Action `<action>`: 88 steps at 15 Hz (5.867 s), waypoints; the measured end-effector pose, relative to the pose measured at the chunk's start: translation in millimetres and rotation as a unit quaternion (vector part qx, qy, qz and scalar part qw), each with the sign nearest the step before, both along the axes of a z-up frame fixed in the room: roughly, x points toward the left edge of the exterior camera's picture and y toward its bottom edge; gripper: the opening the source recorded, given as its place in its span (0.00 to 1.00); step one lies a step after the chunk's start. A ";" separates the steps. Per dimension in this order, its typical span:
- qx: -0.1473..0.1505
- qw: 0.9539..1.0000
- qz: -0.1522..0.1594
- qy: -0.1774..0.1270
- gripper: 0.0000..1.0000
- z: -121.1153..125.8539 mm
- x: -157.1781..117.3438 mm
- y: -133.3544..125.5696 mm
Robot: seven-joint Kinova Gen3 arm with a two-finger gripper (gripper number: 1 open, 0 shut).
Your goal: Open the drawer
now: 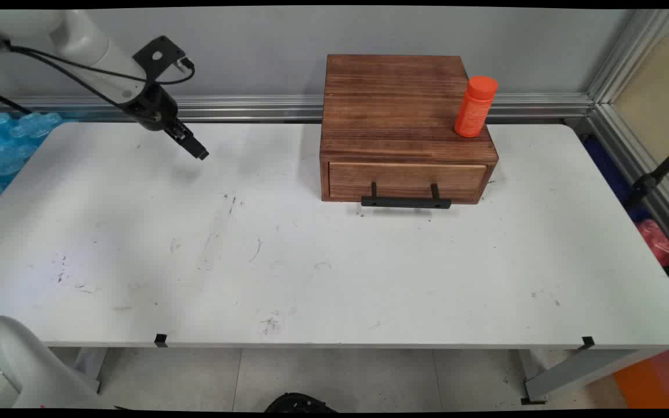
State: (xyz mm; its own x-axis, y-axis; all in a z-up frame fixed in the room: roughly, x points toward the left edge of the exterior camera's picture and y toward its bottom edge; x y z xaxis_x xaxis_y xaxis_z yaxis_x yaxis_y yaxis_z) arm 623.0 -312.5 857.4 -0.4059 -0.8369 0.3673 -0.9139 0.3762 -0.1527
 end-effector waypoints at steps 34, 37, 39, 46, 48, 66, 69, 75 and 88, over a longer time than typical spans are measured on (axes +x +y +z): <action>-0.023 0.909 -0.415 0.034 1.00 63.7 -265.5 -22.1; -0.026 0.901 -0.432 0.028 1.00 44.2 -290.6 -35.5; -0.026 0.899 -0.437 0.026 1.00 31.8 -304.4 -43.4; -0.023 0.892 -0.450 0.024 1.00 -10.6 -344.0 -65.4; -0.021 0.891 -0.453 0.024 1.00 -20.1 -351.1 -69.3; 0.003 0.896 -0.443 0.031 1.00 -79.2 -385.4 -87.6; 0.006 0.896 -0.442 0.035 1.00 -80.7 -387.8 -84.8; 0.015 0.895 -0.443 0.046 1.00 -78.3 -391.8 -70.4; 0.038 0.894 -0.441 0.065 1.00 -72.8 -406.9 -24.2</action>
State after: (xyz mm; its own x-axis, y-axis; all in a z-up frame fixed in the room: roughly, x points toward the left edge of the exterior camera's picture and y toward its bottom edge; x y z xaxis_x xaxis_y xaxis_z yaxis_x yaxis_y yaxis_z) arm 216.1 -336.7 784.6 -0.8786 -0.2371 0.4145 -0.2652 0.9641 -0.0106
